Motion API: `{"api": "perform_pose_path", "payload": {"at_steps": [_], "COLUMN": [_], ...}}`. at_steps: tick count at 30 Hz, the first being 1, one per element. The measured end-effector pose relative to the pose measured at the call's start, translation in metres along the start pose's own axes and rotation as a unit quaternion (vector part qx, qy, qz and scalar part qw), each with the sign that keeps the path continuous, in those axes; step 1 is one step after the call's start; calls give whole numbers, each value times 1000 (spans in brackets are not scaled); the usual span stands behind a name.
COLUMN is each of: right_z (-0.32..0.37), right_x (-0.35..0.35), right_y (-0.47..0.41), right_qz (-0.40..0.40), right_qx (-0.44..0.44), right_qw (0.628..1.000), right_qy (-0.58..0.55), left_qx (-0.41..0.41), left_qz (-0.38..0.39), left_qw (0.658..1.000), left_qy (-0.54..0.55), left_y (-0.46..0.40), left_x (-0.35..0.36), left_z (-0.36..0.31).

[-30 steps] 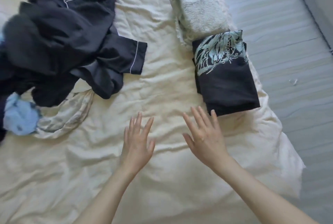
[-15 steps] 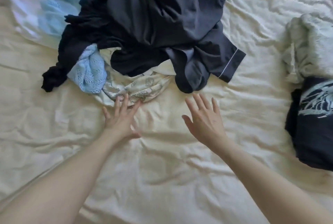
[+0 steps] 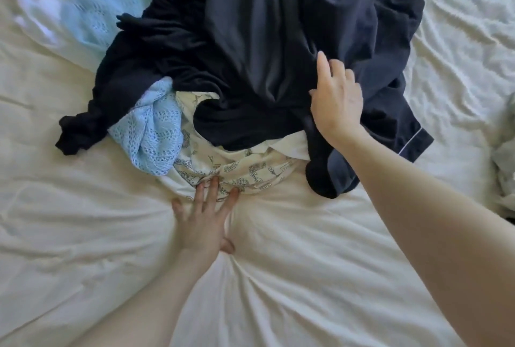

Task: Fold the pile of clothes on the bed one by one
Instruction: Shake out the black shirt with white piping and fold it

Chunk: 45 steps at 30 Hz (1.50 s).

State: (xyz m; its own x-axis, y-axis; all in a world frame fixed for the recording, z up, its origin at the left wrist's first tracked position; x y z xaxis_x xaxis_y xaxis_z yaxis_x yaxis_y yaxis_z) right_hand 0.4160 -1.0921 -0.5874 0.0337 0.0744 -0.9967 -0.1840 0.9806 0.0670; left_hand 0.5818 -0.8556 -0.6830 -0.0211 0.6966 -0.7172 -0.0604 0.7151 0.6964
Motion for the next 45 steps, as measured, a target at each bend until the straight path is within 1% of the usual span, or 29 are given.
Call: {"api": "perform_pose_path", "payload": {"at_steps": [3, 5, 9, 11, 14, 16, 17, 18, 20, 21, 22, 23, 24, 26, 27, 29, 30, 32, 33, 35, 37, 38, 39, 40, 41, 42, 43, 44, 45], "right_z": [-9, -7, 3, 7, 13, 16, 17, 17, 15, 12, 9, 4, 0, -9, -15, -31, -41, -67, -81, -109, -126, -131, -134, -135, -135, -131, -126, -119, -112], "right_x": [4, 4, -7, -19, -32, -37, -40, -41, -40, -38, -36, -33, -30, -22, -18, -8, -4, 0, 2, 5, 9, 8, 7, 5, 3, -1, -5, -7, -6], "right_y": [0, 20, 84, 116, 164, 200, 220, 240, 281, 301, 323, 344, 364, 403, 422, 456, 471, 496, 503, 510, 505, 498, 489, 479, 467, 454, 439, 423, 405], "right_qz": [-1, -1, -29, -40, -26, -6, 8, 27, 81, 118, 153, 180, 201, 249, 283, 348, 378, 421, 435, 461, 478, 471, 445, 394, 318, 234, 162, 113, 87], "right_qx": [7, -19, -89, -105, -107, -103, -98, -90, -81, -76, -72, -73, -80, -93, -93, -93, -94, -81, -65, -18, 34, 71, 126, 189, 241, 272, 278, 260, 220], "right_qw": [999, 997, 985, 975, 966, 962, 958, 953, 941, 935, 930, 927, 925, 920, 911, 893, 886, 880, 880, 878, 870, 871, 876, 884, 895, 906, 915, 926, 942], "right_qy": [-50, -77, -144, -190, -233, -254, -270, -287, -317, -325, -326, -321, -311, -289, -284, -268, -250, -205, -176, -127, -114, -121, -139, -168, -200, -226, -243, -248, -240], "left_qx": [-1, -4, -6, 0, 12, 34, 41, 32, -41, -76, -91, -75, -30, 103, 170, 272, 311, 366, 368, 353, 332, 320, 318, 323, 328, 330, 326, 321, 315], "left_qz": [3, 9, 19, 37, 75, 69, 47, 9, -111, -173, -226, -275, -322, -374, -368, -277, -216, -104, -55, 1, 9, 15, 22, 41, 71, 101, 128, 145, 148], "left_qw": [1000, 1000, 1000, 999, 994, 989, 981, 964, 912, 888, 871, 865, 863, 876, 890, 921, 925, 914, 912, 921, 937, 944, 945, 944, 940, 938, 937, 936, 936], "left_qy": [-8, -14, -7, 20, 75, 127, 182, 262, 393, 420, 426, 414, 387, 287, 207, 31, -40, -140, -170, -165, -109, -86, -71, -62, -58, -44, -16, 17, 50], "left_y": [-2, -3, -3, -1, 6, 18, 32, 50, 96, 120, 143, 163, 177, 193, 196, 194, 192, 187, 187, 193, 207, 217, 228, 240, 251, 260, 265, 266, 264], "left_x": [1, 1, -2, -6, -21, -32, -36, -37, -32, -31, -32, -35, -39, -45, -44, -33, -22, 8, 21, 41, 55, 61, 67, 73, 79, 83, 84, 83, 78], "left_z": [0, 0, 0, 0, 5, 10, 12, 16, 21, 20, 14, 4, -10, -47, -68, -109, -124, -143, -148, -155, -156, -156, -155, -154, -152, -150, -147, -143, -140]}}
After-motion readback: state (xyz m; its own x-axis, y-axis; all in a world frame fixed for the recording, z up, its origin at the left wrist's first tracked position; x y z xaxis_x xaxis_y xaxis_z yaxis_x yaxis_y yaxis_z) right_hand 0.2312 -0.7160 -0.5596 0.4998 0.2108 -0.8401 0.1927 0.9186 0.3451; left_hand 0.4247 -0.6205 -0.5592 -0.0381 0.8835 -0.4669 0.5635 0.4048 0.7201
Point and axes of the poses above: each hand's wrist, its own y-axis away from the middle knuckle, its own x-axis out of the palm, z = x × y, the point moved 3 cm from there along -y, towards the middle knuckle, and after that the axes turned 2 degrees about z, right-handed, at the moved point
